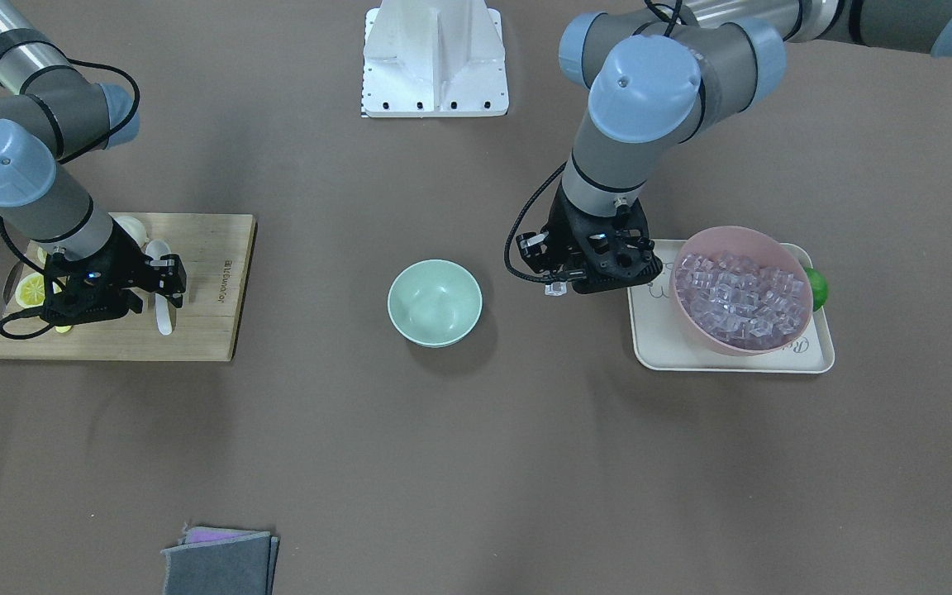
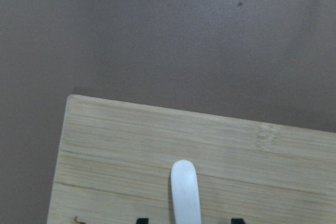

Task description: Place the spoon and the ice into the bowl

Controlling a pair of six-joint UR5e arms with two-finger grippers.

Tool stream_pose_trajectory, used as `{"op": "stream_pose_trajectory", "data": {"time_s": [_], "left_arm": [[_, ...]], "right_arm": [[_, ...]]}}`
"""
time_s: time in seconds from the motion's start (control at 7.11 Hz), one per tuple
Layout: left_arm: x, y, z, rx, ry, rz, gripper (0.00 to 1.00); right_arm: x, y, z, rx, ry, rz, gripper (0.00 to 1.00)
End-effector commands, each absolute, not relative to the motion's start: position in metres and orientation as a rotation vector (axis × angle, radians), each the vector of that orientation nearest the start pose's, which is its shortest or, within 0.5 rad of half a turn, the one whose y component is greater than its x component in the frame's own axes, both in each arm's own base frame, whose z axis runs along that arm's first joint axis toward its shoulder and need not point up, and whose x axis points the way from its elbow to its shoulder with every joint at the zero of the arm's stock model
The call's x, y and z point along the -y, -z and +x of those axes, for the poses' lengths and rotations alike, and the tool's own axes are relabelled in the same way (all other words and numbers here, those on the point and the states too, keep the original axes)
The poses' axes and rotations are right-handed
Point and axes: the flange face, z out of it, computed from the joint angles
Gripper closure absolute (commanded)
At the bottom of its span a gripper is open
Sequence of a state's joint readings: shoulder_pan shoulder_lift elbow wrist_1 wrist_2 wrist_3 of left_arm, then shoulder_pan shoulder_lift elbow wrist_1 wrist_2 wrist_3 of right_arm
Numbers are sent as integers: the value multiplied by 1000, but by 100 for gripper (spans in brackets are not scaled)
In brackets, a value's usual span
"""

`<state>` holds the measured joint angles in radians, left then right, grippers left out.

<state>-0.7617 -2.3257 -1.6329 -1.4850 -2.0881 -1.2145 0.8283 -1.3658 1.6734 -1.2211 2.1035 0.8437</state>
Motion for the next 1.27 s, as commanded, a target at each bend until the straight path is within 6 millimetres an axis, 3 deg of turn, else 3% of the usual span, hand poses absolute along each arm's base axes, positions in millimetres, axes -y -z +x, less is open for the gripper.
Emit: {"op": "stream_pose_trajectory", "data": {"time_s": [0.0,0.14,0.28,0.56,0.7,1.12], "left_arm": [[542,-177,471,-900,202,-48,100],[540,-168,476,-908,197,-47,100],[531,-172,490,-897,199,-63,100],[532,-156,495,-909,208,-49,100],[527,-152,509,-906,195,-59,100],[519,-163,548,-974,173,-52,100]], "right_arm": [[485,-469,-336,817,83,78,54],[482,-470,-335,823,86,70,80],[481,-470,-336,823,89,66,95],[476,-471,-345,822,104,59,95],[476,-470,-345,824,107,60,100],[481,-453,-337,876,110,37,100]]}}
